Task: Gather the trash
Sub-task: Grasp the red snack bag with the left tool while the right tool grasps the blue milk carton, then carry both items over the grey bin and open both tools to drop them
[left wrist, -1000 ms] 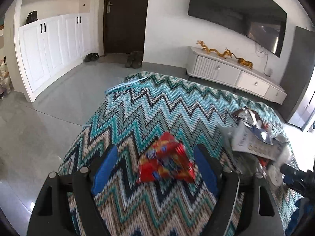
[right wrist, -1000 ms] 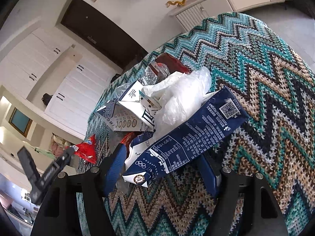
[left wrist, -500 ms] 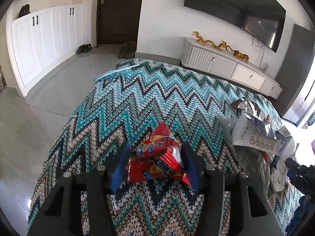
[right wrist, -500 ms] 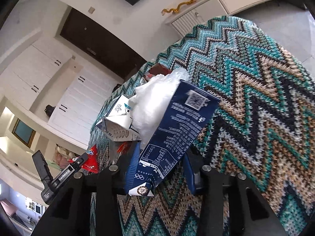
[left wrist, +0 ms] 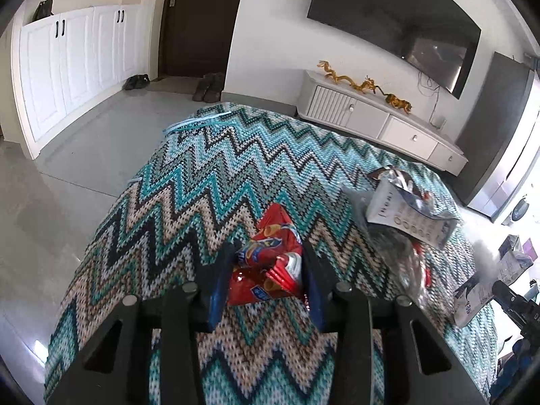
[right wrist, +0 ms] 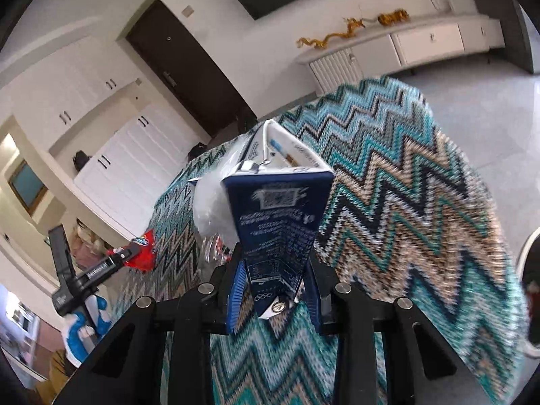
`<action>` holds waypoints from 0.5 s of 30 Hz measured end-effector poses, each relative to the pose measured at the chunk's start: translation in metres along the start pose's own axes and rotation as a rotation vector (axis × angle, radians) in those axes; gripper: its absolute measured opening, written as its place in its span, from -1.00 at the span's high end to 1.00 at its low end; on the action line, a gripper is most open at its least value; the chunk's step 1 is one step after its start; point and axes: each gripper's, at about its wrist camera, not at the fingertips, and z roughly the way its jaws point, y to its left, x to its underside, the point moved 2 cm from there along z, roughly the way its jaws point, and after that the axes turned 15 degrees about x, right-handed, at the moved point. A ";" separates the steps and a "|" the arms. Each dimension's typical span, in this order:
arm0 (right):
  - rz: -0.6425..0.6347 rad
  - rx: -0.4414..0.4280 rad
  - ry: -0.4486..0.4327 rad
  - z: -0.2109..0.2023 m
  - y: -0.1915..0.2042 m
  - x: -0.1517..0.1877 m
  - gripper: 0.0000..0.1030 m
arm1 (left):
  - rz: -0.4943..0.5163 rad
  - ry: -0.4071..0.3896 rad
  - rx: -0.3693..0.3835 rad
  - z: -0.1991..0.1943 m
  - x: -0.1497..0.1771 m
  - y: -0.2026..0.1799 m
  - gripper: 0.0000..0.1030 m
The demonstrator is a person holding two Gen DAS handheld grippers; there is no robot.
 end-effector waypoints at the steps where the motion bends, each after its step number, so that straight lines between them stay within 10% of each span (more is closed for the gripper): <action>1: -0.017 0.007 -0.011 -0.007 0.001 0.002 0.38 | -0.001 -0.004 0.003 -0.004 0.001 -0.001 0.27; 15: 0.012 -0.065 -0.043 -0.062 -0.005 0.022 0.41 | 0.023 -0.050 0.073 -0.064 0.009 -0.037 0.29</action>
